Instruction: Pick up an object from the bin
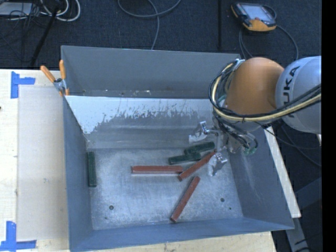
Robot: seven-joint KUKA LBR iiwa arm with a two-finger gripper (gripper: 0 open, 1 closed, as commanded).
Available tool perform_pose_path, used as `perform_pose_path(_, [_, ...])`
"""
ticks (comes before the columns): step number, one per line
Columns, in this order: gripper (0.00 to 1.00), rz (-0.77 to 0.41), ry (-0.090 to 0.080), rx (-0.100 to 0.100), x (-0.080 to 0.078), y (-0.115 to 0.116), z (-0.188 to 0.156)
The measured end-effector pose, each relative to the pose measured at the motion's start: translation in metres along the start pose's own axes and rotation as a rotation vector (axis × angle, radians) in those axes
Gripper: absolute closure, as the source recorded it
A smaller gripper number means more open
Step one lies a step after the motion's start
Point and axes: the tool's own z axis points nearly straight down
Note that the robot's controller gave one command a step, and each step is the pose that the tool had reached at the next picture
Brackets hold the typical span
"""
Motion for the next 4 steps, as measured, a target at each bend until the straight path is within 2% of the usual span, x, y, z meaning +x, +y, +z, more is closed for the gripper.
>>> perform_pose_path(1, [0.00,-0.181,-0.002,0.002,-0.015,-0.008,0.043])
perform_pose_path(2, [1.00,0.096,0.001,0.001,-0.020,-0.012,0.063])
perform_pose_path(4, [1.00,0.095,0.000,0.002,-0.020,-0.012,0.063])
